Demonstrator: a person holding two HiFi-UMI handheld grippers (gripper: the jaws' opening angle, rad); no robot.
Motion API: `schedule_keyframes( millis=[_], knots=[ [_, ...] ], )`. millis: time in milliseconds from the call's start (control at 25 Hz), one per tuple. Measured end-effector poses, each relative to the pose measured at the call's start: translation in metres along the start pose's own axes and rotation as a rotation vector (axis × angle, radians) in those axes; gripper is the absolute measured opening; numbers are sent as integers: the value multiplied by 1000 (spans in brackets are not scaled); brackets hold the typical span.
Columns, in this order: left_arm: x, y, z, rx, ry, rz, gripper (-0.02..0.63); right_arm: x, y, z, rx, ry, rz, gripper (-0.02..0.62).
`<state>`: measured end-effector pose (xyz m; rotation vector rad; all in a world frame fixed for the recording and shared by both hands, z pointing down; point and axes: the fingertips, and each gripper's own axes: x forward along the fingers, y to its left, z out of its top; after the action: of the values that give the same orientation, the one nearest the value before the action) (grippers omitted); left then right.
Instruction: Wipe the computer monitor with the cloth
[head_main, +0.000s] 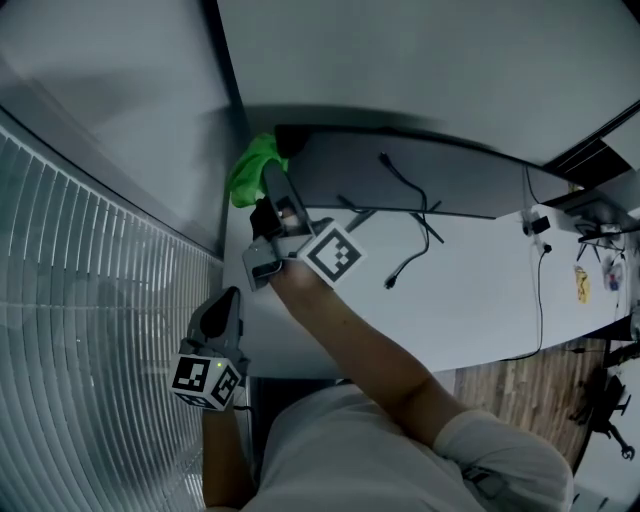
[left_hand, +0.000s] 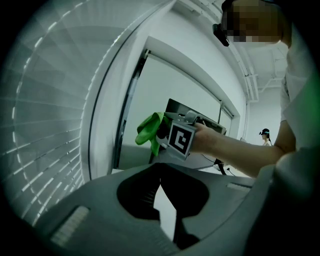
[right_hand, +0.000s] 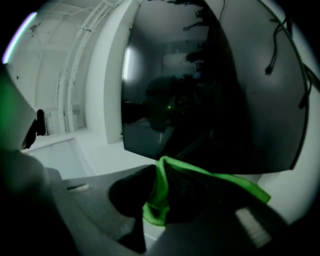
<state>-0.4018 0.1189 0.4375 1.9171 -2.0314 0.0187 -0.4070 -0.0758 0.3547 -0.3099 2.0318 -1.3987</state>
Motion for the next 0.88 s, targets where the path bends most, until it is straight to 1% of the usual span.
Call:
schedule_keyframes(
  millis=[80, 280, 440, 560, 720, 880],
  knots=[
    [-2, 3, -3, -8, 7, 9, 9, -5, -16, -3, 1, 7, -33, 58],
    [-4, 6, -24, -21, 22, 31, 9, -26, -64, -11, -18, 16, -88, 58],
    [-16, 8, -9, -28, 57, 60, 9, -24, -71, -11, -23, 19, -136, 58],
    [-22, 11, -22, -34, 65, 73, 9, -35, -95, -17, -20, 26, -185, 58],
    [-22, 13, -42, -48, 75, 81, 9, -47, -123, -18, -65, 40, -183, 58],
    [-21, 15, -53, -60, 87, 88, 9, -56, -149, -22, -82, 53, -218, 58]
  ],
)
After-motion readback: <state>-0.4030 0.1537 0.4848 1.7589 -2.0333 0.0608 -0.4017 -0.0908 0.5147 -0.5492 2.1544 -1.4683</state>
